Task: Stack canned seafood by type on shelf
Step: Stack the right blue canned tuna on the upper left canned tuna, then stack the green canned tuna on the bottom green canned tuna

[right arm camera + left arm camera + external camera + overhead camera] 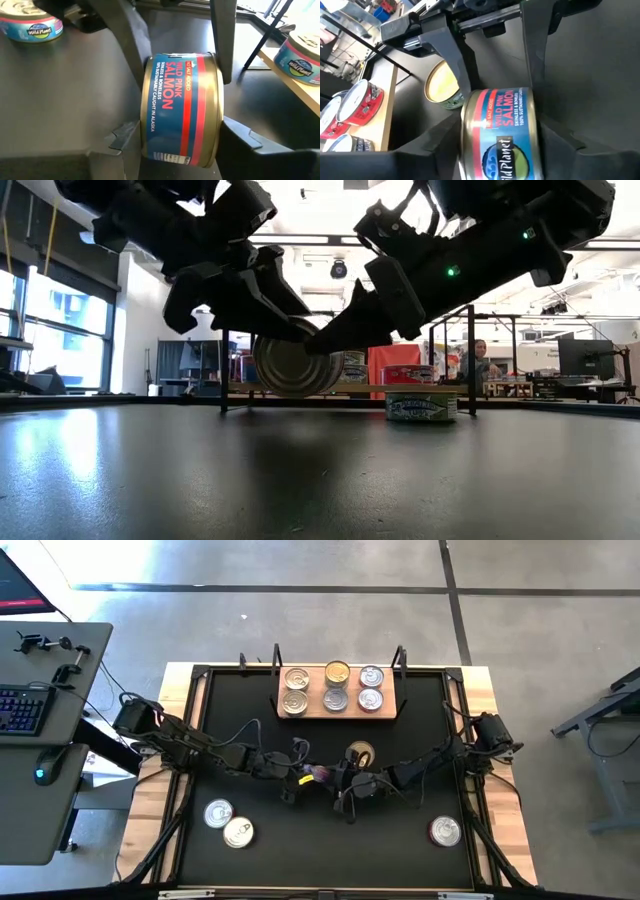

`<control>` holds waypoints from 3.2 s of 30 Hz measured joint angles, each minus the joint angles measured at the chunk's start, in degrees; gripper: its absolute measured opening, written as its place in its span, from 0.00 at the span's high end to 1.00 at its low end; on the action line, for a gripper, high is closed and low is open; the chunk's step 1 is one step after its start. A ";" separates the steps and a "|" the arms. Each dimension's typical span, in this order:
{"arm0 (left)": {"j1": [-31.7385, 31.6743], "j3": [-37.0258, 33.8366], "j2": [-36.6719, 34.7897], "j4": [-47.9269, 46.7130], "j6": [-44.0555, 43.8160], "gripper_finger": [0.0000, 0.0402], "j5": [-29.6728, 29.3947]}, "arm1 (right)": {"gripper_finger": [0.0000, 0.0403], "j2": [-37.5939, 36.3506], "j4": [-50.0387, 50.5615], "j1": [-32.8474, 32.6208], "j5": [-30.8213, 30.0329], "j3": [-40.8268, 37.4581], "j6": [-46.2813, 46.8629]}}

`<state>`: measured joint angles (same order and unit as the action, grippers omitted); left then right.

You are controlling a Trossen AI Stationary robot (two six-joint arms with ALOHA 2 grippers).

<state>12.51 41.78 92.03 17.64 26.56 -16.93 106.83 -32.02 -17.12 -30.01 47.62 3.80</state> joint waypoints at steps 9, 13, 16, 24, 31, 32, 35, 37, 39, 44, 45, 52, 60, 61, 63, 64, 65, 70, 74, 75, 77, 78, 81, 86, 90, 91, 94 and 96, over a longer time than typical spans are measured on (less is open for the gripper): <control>-0.07 0.07 -0.02 -0.98 -0.98 0.54 0.00 | 0.53 0.00 0.00 0.00 0.40 0.00 -0.03; -0.02 0.00 -0.03 -3.71 -0.97 0.50 -0.33 | 0.46 -0.12 -0.80 0.02 0.76 0.00 0.70; 0.37 -0.19 0.09 -5.51 -0.90 0.52 -0.83 | 0.45 -0.38 0.48 0.00 0.71 0.07 0.41; 3.28 2.96 -4.14 -12.37 1.66 0.54 -19.55 | 0.44 -2.20 9.04 -2.54 -8.62 0.07 6.06; -0.64 10.02 -5.68 -10.62 19.38 0.54 -34.15 | 0.44 -2.29 9.56 -4.33 -11.96 0.06 6.58; -2.46 11.06 -5.70 -10.59 21.68 0.55 -34.18 | 0.44 -2.29 9.53 -4.31 -11.97 0.05 6.49; -8.96 13.25 -5.70 -10.47 27.17 0.54 -33.13 | 0.44 -2.29 9.54 -4.31 -11.99 0.06 6.69; -13.89 14.11 -5.70 -10.65 28.92 0.54 -30.96 | 0.44 -2.29 9.54 -4.31 -11.99 0.04 6.68; -19.08 14.51 -5.70 -11.36 29.02 0.54 -26.24 | 0.44 -2.29 9.53 -4.31 -11.99 0.04 6.68; -28.84 14.51 -3.77 -12.79 27.84 0.54 -16.92 | 0.44 -2.29 9.54 -4.31 -11.97 0.04 6.53; -30.03 14.51 -3.14 -12.49 28.45 0.54 -16.81 | 0.44 -2.29 9.54 -4.31 -11.96 0.04 6.66; -33.84 14.51 0.15 -12.15 30.63 0.54 -16.56 | 0.44 -2.29 9.52 -4.26 -11.93 0.04 6.68; -34.47 14.60 3.69 -11.26 30.93 0.54 -19.43 | 0.44 -2.29 9.54 -4.26 -11.90 0.01 6.73; -34.34 14.60 3.73 -11.28 30.93 0.53 -19.68 | 0.44 -2.29 9.54 -4.26 -11.90 0.00 6.70; -34.21 14.60 3.76 -11.55 30.98 0.52 -19.78 | 0.44 -2.29 9.54 -4.26 -11.87 0.00 6.71; -34.21 14.60 3.76 -11.65 31.19 0.51 -19.76 | 0.44 -2.29 9.54 -4.26 -11.86 0.00 6.70; -34.18 14.60 3.76 -11.70 31.53 0.49 -19.75 | 0.44 -2.29 9.54 -4.26 -11.86 0.00 6.70; -34.18 14.50 3.93 -13.33 31.57 0.39 -18.68 | 0.44 -2.29 9.54 -4.26 -11.86 0.00 6.73; -34.18 14.51 3.96 -15.38 30.54 0.33 -16.08 | 0.44 -2.27 9.54 -4.26 -11.86 0.00 6.73; -34.18 14.51 3.96 -16.09 30.44 0.31 -15.73 | 0.44 -2.27 9.54 -4.26 -11.86 0.00 6.73; -34.18 14.51 3.96 -16.44 29.99 0.29 -14.68 | 0.44 -2.27 9.54 -4.26 -11.86 0.00 6.73; -34.18 14.51 3.96 -16.33 29.64 0.29 -14.34 | 0.44 -2.27 9.53 -4.26 -11.86 0.00 6.72; -34.25 14.51 3.74 -16.26 29.57 0.28 -13.55 | 0.44 -2.27 9.54 -4.26 -11.86 0.00 6.73; -34.25 14.51 3.69 -16.13 29.21 0.27 -13.11 | 0.44 -2.27 9.52 -4.26 -11.86 0.00 6.73; -34.67 14.53 3.69 -16.06 27.75 0.27 -12.11 | 0.44 -2.27 9.54 -4.26 -11.86 0.00 6.85; -34.82 14.53 3.69 -16.08 27.52 0.27 -12.09 | 0.44 -2.27 9.53 -4.26 -11.86 0.00 6.86; -35.01 14.53 3.69 -15.90 27.48 0.27 -12.11 | 0.44 -2.27 9.52 -4.26 -11.86 0.00 6.86; -34.67 14.53 3.69 -14.71 27.44 0.27 -12.17 | 0.44 -2.25 9.53 -4.26 -11.95 0.00 6.86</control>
<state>-22.16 56.31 95.72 2.93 54.00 -29.10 104.57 -22.49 -21.39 -41.96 47.62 10.66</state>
